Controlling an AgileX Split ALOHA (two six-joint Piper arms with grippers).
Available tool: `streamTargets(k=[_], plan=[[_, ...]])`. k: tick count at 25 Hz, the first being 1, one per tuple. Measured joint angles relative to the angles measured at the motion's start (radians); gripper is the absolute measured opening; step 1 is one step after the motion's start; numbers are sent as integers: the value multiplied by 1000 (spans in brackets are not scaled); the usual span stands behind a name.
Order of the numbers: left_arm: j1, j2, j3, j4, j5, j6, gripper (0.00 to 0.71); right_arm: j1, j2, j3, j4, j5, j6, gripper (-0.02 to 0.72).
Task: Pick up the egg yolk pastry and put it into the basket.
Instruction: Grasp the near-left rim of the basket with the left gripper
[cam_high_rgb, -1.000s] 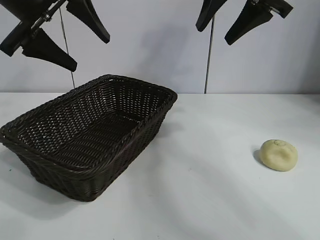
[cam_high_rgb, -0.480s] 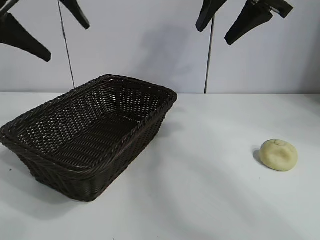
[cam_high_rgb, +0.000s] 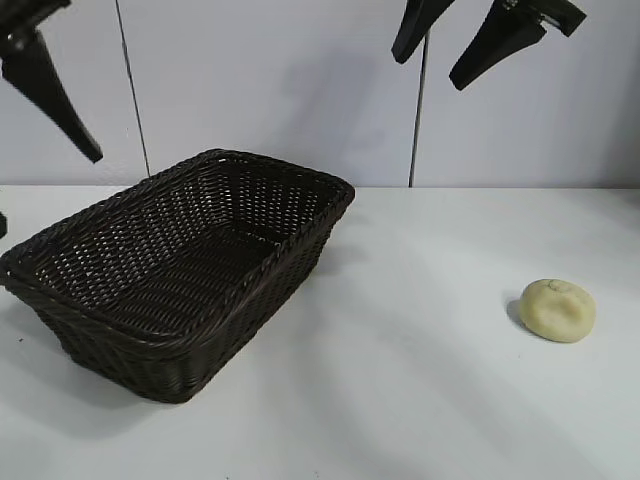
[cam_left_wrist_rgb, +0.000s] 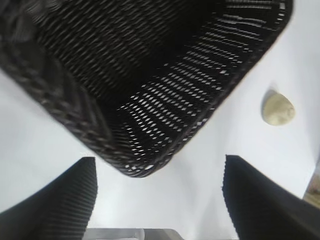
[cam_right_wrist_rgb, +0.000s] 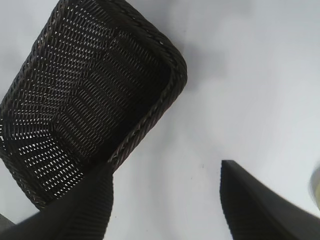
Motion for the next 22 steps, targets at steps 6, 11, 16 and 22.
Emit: streamTargets(k=[6, 11, 16, 22], plan=[[-7, 0, 52, 1, -45, -51, 514, 0, 0, 0, 0, 0, 0, 454], [-111, 0, 53, 10, -133, -150, 514, 0, 0, 0, 0, 0, 0, 454], [-188, 0, 53, 148, -185, -343, 512, 0, 0, 0, 0, 7, 0, 454], [-189, 0, 53, 289, -179, -527, 511, 0, 0, 0, 0, 8, 0, 454]])
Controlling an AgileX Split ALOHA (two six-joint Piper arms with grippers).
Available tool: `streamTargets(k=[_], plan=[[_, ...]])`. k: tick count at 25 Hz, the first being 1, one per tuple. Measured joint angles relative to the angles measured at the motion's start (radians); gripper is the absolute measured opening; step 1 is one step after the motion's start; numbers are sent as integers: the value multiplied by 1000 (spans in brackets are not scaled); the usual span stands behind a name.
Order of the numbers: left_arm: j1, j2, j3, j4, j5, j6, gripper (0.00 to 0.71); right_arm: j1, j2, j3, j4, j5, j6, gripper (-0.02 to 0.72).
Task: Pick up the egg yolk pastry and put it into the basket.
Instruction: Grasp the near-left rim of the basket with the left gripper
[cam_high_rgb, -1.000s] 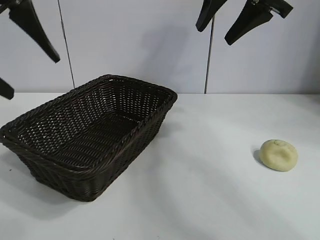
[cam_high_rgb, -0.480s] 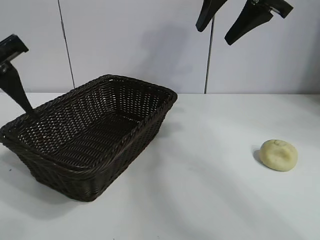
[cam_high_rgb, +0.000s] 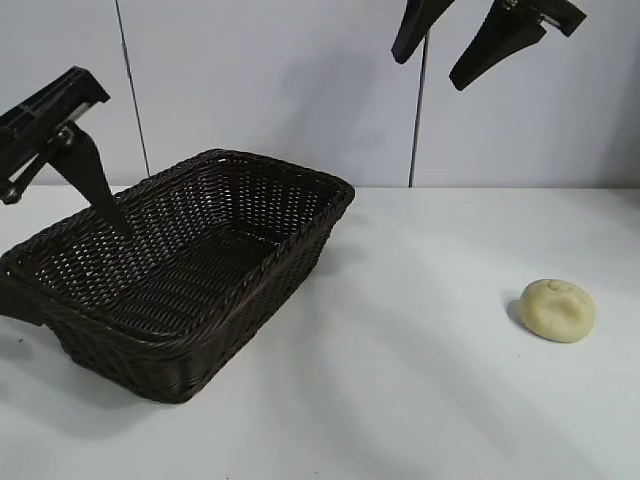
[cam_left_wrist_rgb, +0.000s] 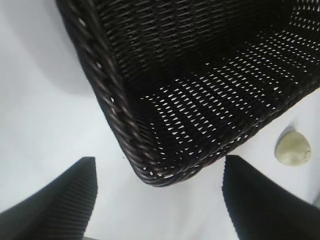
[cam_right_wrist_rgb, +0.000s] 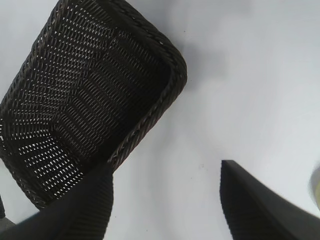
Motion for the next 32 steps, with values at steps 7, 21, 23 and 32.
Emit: streamTargets(k=[7, 21, 23, 32], plan=[[0, 0, 0, 72, -25, -68, 511, 0, 0, 0, 0, 0, 0, 454], [0, 150, 0, 80, -133, -69, 511, 0, 0, 0, 0, 0, 0, 454], [0, 187, 0, 80, -151, -69, 511, 0, 0, 0, 0, 0, 0, 454], [0, 279, 0, 80, -213, -69, 509, 0, 0, 0, 0, 0, 0, 454]])
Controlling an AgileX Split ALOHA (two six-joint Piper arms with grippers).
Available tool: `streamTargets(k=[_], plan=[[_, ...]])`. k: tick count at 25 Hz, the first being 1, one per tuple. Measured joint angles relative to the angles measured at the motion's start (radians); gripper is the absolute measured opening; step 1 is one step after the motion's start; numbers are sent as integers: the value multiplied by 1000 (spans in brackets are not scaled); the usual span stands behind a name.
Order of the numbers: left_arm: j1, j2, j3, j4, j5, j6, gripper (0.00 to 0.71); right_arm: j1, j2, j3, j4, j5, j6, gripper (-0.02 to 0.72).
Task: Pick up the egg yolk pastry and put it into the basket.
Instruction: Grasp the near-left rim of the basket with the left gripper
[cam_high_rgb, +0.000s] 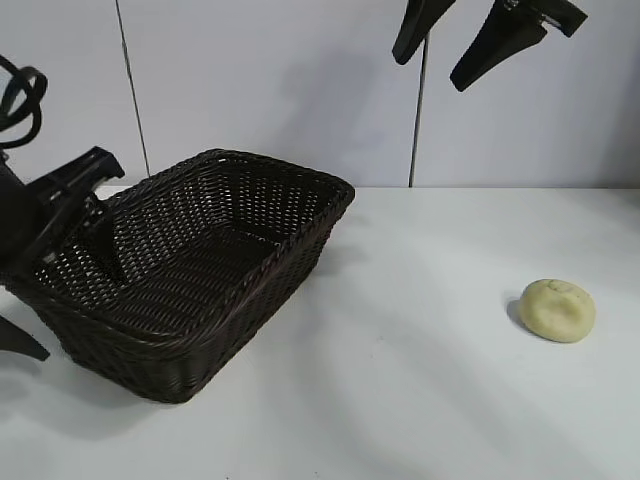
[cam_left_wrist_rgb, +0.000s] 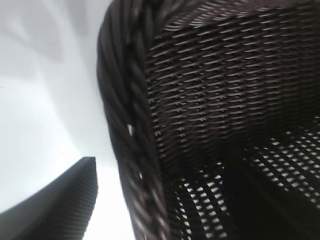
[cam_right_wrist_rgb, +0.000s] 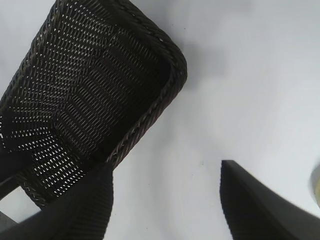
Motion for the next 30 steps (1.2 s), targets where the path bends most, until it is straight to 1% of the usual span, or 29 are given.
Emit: streamTargets(k=[5, 11, 16, 21, 25, 30], plan=[[0, 1, 0, 0, -14, 0, 426, 0, 0, 0, 0, 0, 0, 454], [0, 1, 0, 0, -12, 0, 344, 0, 0, 0, 0, 0, 0, 454], [0, 1, 0, 0, 7, 0, 232, 0, 0, 0, 0, 0, 0, 454], [0, 1, 0, 0, 13, -1, 153, 0, 0, 0, 0, 0, 0, 454], [0, 1, 0, -2, 6, -8, 102, 0, 0, 0, 0, 0, 0, 454], [0, 1, 0, -3, 9, -5, 99, 0, 0, 0, 0, 0, 0, 454]])
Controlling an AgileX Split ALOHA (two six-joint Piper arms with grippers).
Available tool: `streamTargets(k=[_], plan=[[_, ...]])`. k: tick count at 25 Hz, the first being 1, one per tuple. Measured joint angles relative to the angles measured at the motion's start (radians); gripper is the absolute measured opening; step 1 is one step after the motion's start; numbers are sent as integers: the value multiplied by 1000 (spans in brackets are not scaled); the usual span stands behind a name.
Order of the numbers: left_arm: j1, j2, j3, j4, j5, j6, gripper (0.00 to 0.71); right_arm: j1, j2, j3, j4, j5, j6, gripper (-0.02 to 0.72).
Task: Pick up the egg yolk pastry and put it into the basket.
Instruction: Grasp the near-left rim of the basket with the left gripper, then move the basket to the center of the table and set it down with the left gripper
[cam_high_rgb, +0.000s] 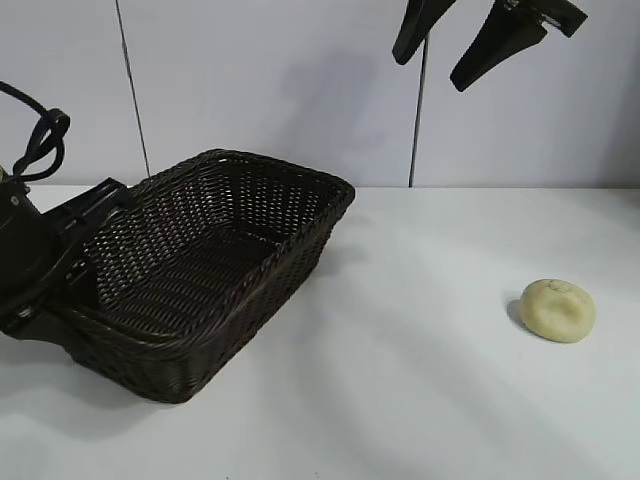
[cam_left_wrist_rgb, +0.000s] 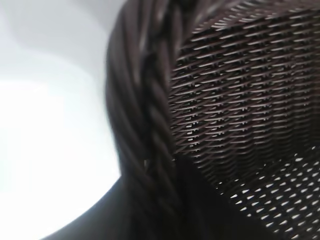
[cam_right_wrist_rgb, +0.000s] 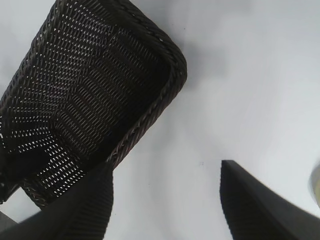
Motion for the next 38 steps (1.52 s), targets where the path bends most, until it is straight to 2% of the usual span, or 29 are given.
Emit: streamTargets(k=[4, 10, 19, 21, 24, 28, 31, 34, 38], plan=[[0, 0, -4, 0, 13, 0, 99, 0, 0, 0, 0, 0, 0, 454], [0, 0, -69, -12, 97, 12, 99, 0, 0, 0, -1, 0, 0, 454], [7, 0, -175, -132, 211, 221, 99, 0, 0, 0, -4, 0, 0, 454], [27, 0, -196, -138, 247, 256, 99, 0, 0, 0, -4, 0, 0, 454], [82, 0, -219, -165, 283, 341, 99, 0, 0, 0, -4, 0, 0, 454], [156, 2, -239, -291, 308, 528, 99, 0, 0, 0, -8, 0, 0, 454], [195, 2, -241, -384, 322, 669, 99, 0, 0, 0, -8, 0, 0, 454], [218, 2, -241, -404, 354, 758, 99, 0, 0, 0, -8, 0, 0, 454], [226, 2, -243, -404, 385, 840, 99, 0, 0, 0, -8, 0, 0, 454]])
